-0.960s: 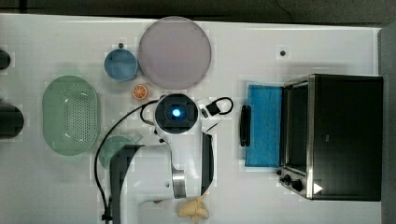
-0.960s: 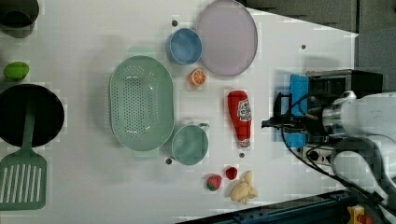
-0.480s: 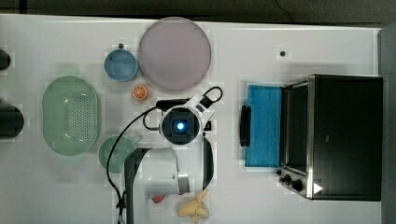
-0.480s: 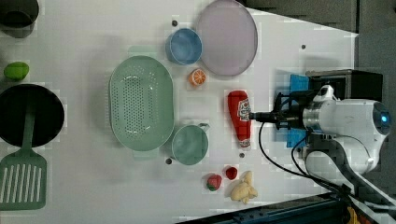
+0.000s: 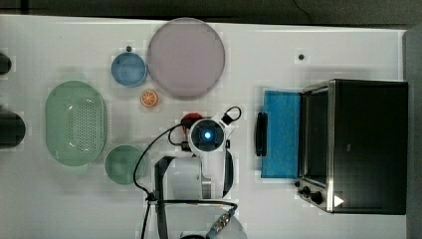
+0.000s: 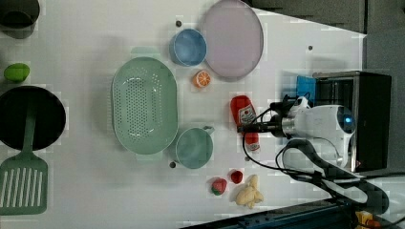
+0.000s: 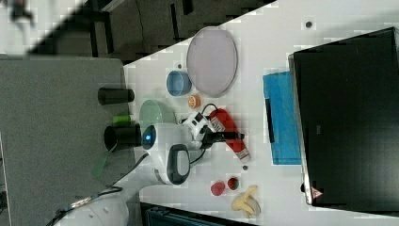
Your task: Pick Ketchup from the table and place in oven.
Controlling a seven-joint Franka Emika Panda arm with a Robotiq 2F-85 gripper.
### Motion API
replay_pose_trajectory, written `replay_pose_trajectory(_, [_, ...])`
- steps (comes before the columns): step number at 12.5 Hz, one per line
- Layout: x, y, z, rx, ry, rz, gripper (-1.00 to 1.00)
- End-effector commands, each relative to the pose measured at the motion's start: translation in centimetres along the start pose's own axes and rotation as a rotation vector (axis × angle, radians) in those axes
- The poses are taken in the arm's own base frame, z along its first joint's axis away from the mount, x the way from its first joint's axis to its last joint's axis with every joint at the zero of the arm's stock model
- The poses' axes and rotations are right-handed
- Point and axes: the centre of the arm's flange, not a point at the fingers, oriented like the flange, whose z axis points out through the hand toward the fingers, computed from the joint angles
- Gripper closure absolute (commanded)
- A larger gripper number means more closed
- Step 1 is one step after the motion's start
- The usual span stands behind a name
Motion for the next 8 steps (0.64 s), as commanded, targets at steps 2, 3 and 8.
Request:
replay_pose_trajectory(2, [1.9, -1.5, -2.5, -0.001, 0.088, -0.07, -0.68])
replay_pose_trajectory(3, [2.0, -1.4, -2.6, -0.001, 0.095, -0.068, -0.43])
replay_pose_trajectory(8, [2.7, -1.5, -6.5, -0.007, 0.16, -0.061, -0.22])
